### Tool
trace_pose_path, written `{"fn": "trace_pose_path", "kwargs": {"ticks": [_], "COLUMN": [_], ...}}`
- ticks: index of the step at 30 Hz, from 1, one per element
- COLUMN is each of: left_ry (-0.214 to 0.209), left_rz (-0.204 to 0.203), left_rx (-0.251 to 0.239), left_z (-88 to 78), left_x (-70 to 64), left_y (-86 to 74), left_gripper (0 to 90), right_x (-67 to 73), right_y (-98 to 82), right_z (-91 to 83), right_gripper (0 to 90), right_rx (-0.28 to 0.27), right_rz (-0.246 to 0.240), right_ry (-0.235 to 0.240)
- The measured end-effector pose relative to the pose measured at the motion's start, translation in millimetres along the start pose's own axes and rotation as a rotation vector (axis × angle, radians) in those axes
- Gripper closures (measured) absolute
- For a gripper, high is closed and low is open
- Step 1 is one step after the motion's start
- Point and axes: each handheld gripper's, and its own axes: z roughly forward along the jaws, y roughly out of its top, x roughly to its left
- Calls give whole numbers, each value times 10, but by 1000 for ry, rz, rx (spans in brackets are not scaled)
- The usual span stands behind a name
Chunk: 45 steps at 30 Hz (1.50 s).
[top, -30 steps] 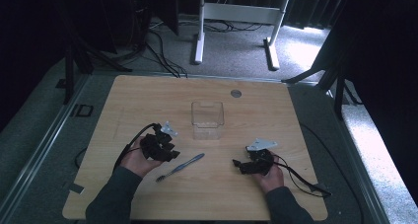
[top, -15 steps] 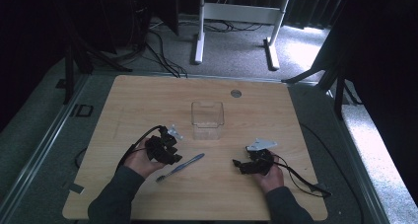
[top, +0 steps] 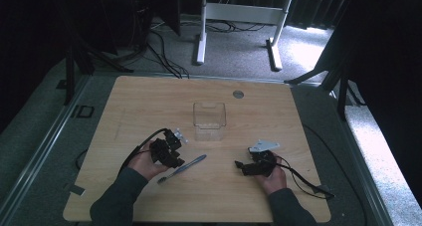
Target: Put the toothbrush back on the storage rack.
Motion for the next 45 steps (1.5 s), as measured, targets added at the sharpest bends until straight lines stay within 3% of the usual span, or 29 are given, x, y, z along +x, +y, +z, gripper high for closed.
{"fn": "trace_pose_path", "kwargs": {"ticks": [21, 38, 45], "left_ry": [-36, -48, -55], "left_rz": [-5, 21, -5], "left_rx": [96, 173, 178], "left_z": [133, 304, 352], "left_x": [-15, -42, -5], "left_y": [23, 15, -4], "left_gripper": [670, 724, 737], "right_x": [-2, -2, -2], "right_y": [-1, -1, -1], "right_z": [0, 0, 0], "right_gripper": [206, 206, 206], "right_rx": [1, 0, 0], "right_rz": [-3, -3, -3], "right_ry": [1, 0, 0]}}
